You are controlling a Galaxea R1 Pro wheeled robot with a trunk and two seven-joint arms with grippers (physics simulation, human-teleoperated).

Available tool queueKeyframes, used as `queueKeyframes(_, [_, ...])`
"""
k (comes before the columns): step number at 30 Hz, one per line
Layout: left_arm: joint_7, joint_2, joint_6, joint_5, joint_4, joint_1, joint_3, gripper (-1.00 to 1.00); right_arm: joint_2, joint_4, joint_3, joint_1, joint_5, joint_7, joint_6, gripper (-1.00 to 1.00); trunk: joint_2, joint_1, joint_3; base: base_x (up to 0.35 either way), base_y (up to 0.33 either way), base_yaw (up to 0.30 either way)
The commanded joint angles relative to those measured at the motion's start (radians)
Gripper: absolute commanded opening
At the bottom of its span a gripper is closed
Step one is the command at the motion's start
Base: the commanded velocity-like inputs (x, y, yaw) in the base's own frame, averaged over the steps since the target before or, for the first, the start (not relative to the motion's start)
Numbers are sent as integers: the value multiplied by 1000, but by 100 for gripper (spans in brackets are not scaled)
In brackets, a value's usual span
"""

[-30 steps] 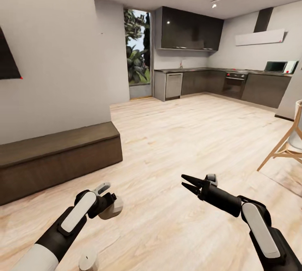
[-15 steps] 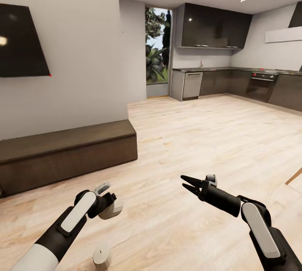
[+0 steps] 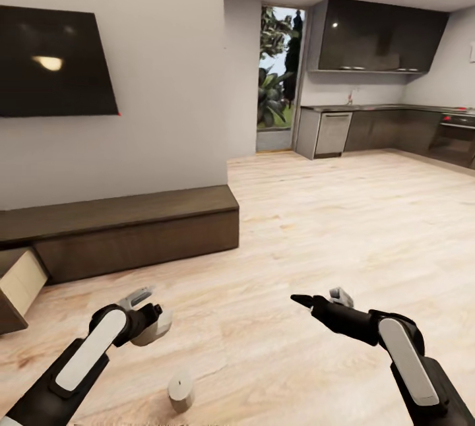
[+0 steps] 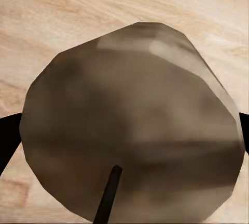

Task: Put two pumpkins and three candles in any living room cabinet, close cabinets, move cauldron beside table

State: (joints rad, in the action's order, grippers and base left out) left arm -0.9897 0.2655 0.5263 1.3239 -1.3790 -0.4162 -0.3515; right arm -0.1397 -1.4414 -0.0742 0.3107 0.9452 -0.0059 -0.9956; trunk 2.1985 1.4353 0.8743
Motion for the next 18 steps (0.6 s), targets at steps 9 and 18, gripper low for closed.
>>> queueKeyframes(9, [-189,13,3,41,-71,24,10,-100,1,-12,105,-1,-18,-323,11,100,0,0,9,0,0,247])
queueKeyframes(18, [-157,36,-2,41,-80,153,15,-100,4,187,279,-1,-296,-340,300,100,0,0,19,0,0,212])
